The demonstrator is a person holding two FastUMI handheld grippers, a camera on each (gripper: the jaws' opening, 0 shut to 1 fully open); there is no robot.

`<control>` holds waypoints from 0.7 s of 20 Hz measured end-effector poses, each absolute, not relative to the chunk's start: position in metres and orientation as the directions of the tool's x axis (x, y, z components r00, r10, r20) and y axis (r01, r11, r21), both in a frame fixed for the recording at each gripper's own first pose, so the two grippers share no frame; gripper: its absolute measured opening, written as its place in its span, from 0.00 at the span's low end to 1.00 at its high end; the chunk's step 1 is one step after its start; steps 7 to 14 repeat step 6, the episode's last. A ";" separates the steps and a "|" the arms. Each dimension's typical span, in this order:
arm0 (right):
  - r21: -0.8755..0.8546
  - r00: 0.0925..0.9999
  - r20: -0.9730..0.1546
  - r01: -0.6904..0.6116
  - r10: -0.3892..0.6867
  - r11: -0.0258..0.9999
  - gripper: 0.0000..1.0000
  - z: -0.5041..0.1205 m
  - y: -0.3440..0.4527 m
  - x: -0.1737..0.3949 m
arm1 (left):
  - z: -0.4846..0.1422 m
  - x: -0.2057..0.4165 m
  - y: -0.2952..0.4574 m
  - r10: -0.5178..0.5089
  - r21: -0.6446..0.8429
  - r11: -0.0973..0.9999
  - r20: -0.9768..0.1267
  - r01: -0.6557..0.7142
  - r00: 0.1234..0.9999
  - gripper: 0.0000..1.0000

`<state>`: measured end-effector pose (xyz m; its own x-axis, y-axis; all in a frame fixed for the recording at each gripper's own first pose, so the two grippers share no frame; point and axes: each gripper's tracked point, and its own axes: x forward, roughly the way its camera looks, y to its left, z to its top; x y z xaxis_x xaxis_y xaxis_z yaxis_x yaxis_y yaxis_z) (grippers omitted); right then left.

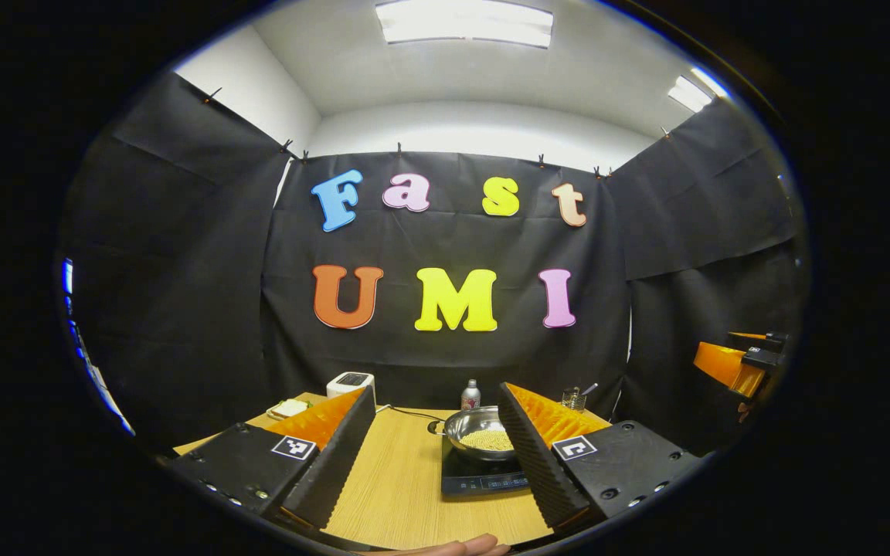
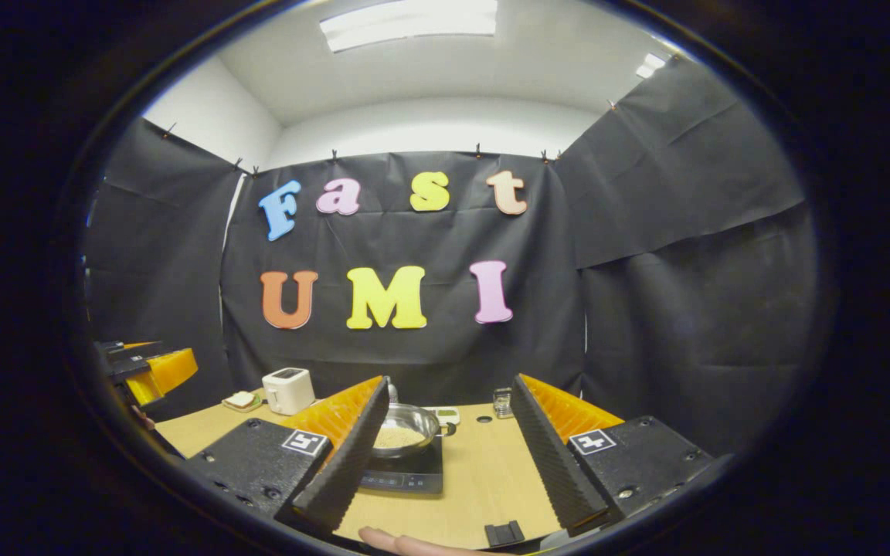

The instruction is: First push the handle of the pot to place it horizontally, then grasp the pot with both hands and set it on the induction cooktop.

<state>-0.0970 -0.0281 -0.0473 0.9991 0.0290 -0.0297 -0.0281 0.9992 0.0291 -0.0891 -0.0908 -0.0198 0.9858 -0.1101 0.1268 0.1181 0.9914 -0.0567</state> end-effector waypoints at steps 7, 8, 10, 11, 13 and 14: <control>0.043 0.999 0.002 -0.051 0.051 0.998 0.96 -0.047 -0.034 -0.095 | -0.022 -0.087 -0.094 -0.110 -0.060 0.991 0.139 0.119 0.984 0.84; 0.043 0.999 0.002 -0.051 0.051 0.998 0.96 -0.047 -0.034 -0.095 | -0.022 -0.087 -0.094 -0.110 -0.060 0.991 0.139 0.119 0.984 0.84; 0.043 0.999 0.002 -0.051 0.051 0.998 0.96 -0.047 -0.034 -0.095 | -0.022 -0.087 -0.094 -0.110 -0.060 0.991 0.139 0.119 0.984 0.84; 0.043 0.999 0.002 -0.051 0.051 0.998 0.96 -0.047 -0.034 -0.095 | -0.022 -0.087 -0.094 -0.110 -0.060 0.991 0.139 0.119 0.984 0.84; 0.043 0.999 0.002 -0.051 0.051 0.998 0.96 -0.047 -0.034 -0.095 | -0.022 -0.087 -0.094 -0.110 -0.060 0.991 0.139 0.119 0.984 0.84; 0.043 0.999 0.002 -0.051 0.051 0.998 0.96 -0.047 -0.034 -0.095 | -0.022 -0.087 -0.094 -0.110 -0.060 0.991 0.139 0.119 0.984 0.84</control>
